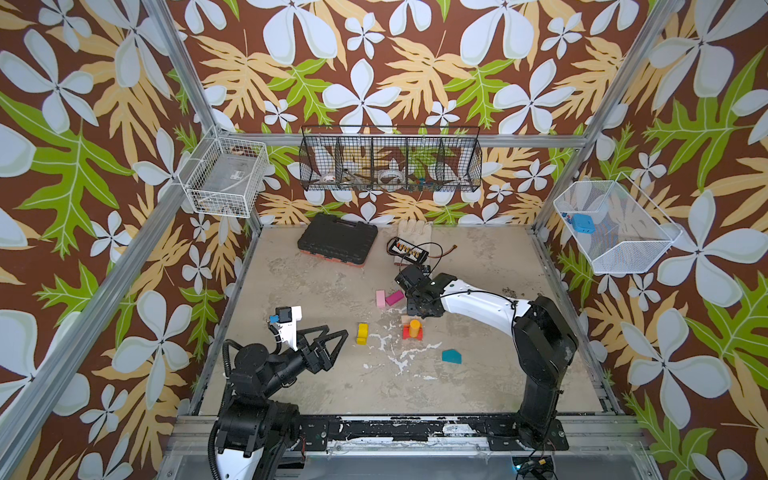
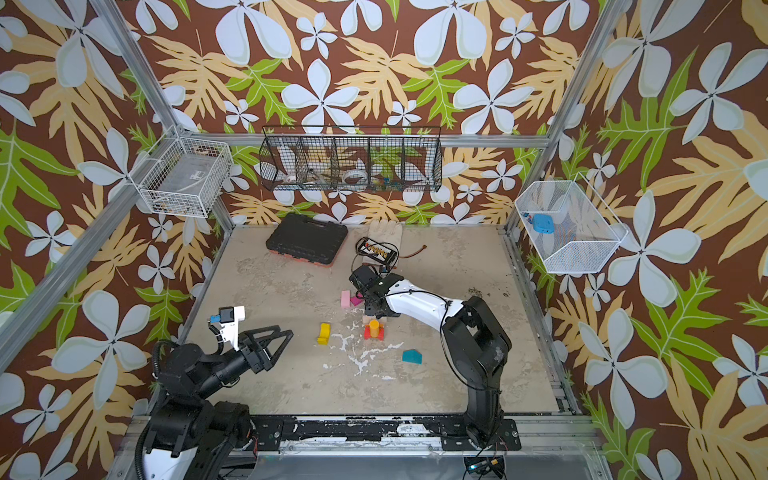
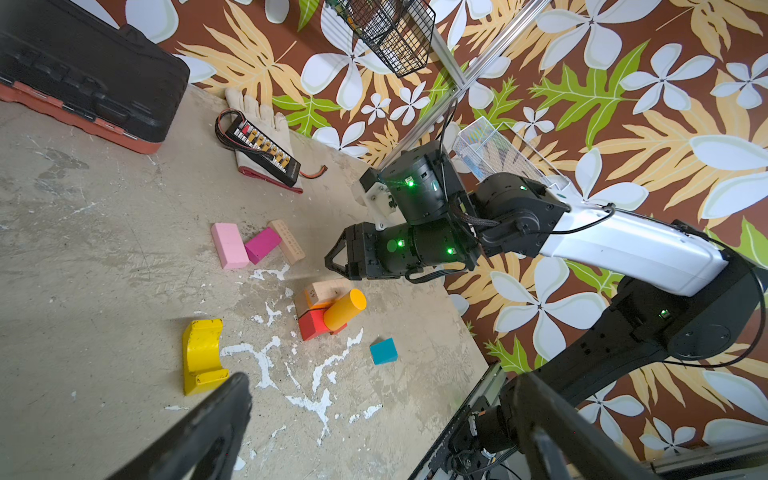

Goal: Build the wood block tower

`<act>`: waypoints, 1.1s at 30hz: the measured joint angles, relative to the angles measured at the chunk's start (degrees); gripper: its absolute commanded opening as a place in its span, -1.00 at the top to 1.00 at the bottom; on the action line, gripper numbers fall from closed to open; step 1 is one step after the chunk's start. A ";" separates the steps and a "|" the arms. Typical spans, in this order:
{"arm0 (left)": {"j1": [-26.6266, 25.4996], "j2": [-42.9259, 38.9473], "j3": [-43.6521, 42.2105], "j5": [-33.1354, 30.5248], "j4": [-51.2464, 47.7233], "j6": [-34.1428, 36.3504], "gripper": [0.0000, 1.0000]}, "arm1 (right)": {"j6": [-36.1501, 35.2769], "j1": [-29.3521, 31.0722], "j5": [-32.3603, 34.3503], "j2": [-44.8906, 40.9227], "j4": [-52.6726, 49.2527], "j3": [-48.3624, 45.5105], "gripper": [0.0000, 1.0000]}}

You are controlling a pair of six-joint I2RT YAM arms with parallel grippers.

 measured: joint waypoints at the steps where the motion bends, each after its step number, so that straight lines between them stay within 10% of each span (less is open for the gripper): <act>1: 0.00 0.00 0.00 0.00 0.00 0.00 -1.00 | -0.02 -0.17 0.02 0.07 0.04 -0.04 -0.13; 33: 0.00 -0.02 -0.02 0.00 0.00 0.00 -1.00 | 0.44 -0.90 -0.26 -3.17 1.49 -5.20 -0.15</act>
